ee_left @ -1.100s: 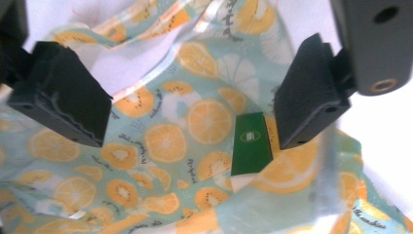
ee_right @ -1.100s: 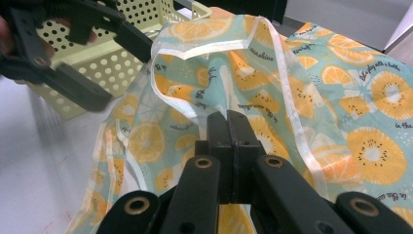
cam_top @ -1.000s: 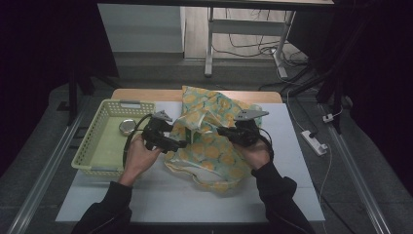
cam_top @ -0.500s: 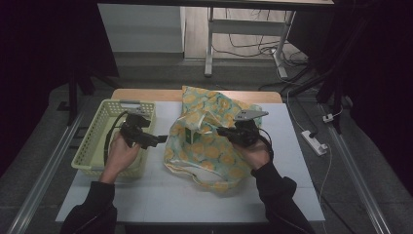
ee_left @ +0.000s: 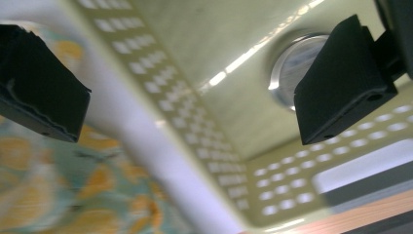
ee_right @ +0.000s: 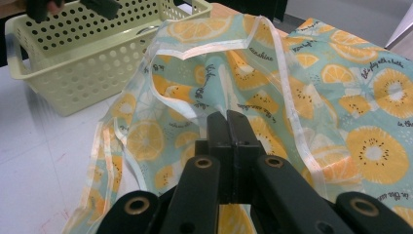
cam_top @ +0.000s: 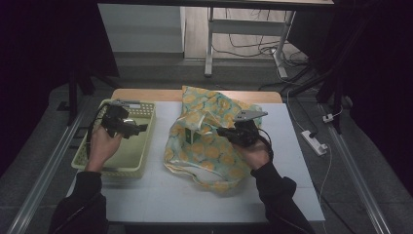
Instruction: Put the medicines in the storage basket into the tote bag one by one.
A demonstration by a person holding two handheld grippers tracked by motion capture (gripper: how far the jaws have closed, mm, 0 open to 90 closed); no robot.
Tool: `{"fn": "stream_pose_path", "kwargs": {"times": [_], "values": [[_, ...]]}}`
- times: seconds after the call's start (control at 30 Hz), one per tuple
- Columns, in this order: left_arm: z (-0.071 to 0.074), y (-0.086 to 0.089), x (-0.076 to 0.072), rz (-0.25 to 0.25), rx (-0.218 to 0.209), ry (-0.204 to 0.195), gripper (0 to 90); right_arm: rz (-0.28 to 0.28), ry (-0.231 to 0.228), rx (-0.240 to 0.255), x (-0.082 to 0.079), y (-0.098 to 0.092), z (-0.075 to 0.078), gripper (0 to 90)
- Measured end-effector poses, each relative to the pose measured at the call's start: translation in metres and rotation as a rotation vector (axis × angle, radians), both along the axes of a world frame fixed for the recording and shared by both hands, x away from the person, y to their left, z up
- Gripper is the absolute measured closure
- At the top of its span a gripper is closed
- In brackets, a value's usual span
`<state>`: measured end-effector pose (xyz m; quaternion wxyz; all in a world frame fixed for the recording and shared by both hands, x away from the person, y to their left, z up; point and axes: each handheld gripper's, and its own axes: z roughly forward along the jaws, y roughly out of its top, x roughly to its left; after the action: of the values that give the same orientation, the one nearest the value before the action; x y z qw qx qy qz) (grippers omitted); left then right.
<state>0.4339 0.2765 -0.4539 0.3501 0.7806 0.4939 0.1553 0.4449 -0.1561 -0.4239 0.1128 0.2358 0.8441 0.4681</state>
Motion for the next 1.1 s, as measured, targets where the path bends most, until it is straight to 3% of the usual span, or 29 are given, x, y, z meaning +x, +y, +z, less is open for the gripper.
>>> {"fn": "stream_pose_path", "kwargs": {"times": [0.33,0.57,0.93,1.1], "values": [[-0.022,0.024,0.029,0.092,0.017,0.122,0.0,0.003,0.002,-0.008,0.000,0.001,-0.001,90.0],[-0.039,0.031,0.042,0.119,0.042,0.178,0.0,0.004,0.004,-0.008,0.000,0.001,-0.002,90.0],[-0.058,0.031,0.059,0.136,0.122,0.253,0.0,0.006,0.007,-0.009,0.000,0.002,-0.003,90.0],[-0.067,0.031,0.066,0.150,0.151,0.306,0.0,0.009,0.006,-0.010,0.000,0.002,-0.002,90.0]]}}
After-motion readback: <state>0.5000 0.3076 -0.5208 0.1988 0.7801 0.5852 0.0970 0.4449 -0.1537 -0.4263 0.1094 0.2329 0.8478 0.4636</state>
